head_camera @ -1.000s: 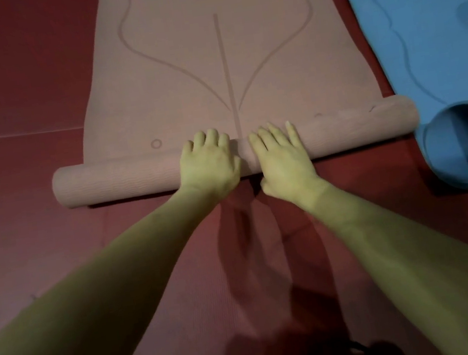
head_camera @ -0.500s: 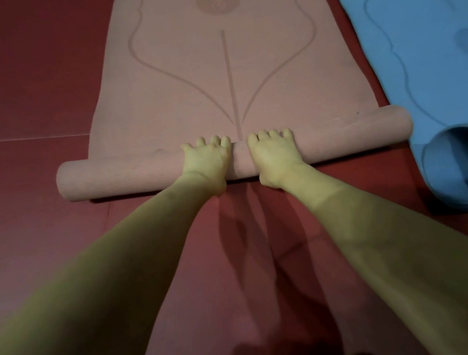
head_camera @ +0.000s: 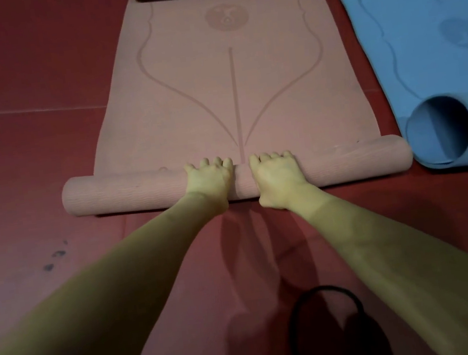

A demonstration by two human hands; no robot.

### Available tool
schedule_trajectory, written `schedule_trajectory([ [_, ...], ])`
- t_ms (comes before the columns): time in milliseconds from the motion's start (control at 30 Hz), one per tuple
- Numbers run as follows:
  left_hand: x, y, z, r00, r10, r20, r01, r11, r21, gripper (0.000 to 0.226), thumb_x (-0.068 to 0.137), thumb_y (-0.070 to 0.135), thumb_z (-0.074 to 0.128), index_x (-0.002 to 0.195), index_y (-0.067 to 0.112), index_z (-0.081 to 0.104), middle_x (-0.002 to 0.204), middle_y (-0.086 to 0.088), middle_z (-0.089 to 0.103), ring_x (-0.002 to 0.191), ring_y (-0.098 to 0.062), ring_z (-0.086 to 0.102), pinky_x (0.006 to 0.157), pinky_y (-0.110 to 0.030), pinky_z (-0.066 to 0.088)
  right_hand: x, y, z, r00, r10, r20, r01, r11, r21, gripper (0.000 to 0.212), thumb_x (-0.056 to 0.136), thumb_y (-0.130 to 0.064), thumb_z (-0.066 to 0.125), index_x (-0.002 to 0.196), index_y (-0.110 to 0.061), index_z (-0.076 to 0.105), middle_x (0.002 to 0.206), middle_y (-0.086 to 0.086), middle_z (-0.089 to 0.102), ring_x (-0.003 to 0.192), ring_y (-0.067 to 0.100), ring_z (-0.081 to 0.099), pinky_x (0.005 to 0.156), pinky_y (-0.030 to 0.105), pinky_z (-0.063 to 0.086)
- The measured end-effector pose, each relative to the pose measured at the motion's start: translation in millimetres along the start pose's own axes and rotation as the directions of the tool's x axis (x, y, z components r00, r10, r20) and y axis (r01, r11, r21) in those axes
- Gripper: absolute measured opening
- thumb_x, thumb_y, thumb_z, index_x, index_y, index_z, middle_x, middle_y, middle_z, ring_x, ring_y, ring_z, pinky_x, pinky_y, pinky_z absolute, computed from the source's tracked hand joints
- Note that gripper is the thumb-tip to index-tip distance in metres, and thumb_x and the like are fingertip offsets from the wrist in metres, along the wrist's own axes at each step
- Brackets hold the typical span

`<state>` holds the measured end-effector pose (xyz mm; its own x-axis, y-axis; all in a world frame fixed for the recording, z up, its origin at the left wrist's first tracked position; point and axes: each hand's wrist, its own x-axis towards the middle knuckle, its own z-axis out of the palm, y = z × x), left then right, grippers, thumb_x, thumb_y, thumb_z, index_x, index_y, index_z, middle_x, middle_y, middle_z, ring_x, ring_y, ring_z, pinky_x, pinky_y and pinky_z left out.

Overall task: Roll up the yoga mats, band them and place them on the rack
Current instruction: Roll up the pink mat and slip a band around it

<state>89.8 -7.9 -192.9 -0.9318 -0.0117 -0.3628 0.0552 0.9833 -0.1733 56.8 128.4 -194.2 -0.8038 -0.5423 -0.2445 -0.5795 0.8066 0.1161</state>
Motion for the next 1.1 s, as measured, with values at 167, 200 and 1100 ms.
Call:
schedule_trajectory([
  [167,-40.0,0.8,21.2,0.991,0.099,-0.088,-0.096,0.995,0.041,0.077,0.075,0.036,0.068,0.134,0.009,0.025,0.124,-0.008,0.046,0.112,-0.027,0.048,0.088,-0.045,0.04,-34.2,-9.2,6.4,0.998,-0.038,-0.044,0.039,0.999,0.032,0.044,0.068,-0.019,0.064,0.107,-0.013,0.045,0.109,0.006,0.061,0.102,0.027,0.059,0.084,0.037,0.04],
  [200,-45.7,-0.3,24.5,0.984,0.134,-0.119,-0.129,0.991,0.044,0.079,0.076,0.041,0.065,0.135,0.009,0.024,0.124,-0.008,0.046,0.11,-0.028,0.049,0.087,-0.044,0.04,-38.4,-9.0,6.2,0.998,-0.045,-0.052,0.047,0.998,0.036,0.043,0.068,-0.019,0.064,0.106,-0.013,0.045,0.108,0.006,0.062,0.101,0.027,0.059,0.081,0.036,0.04],
  [1100,-42.7,26.2,35.9,0.907,-0.077,-0.413,-0.017,0.975,-0.22,0.047,0.086,0.034,0.035,0.109,0.002,0.059,0.1,-0.018,0.059,0.087,-0.035,0.056,0.083,-0.043,0.041,-31.2,17.0,18.1,0.984,0.078,-0.159,-0.048,0.981,0.188,0.049,0.097,-0.049,0.029,0.121,-0.018,0.059,0.117,0.004,0.062,0.112,0.026,0.055,0.091,0.04,0.034],
])
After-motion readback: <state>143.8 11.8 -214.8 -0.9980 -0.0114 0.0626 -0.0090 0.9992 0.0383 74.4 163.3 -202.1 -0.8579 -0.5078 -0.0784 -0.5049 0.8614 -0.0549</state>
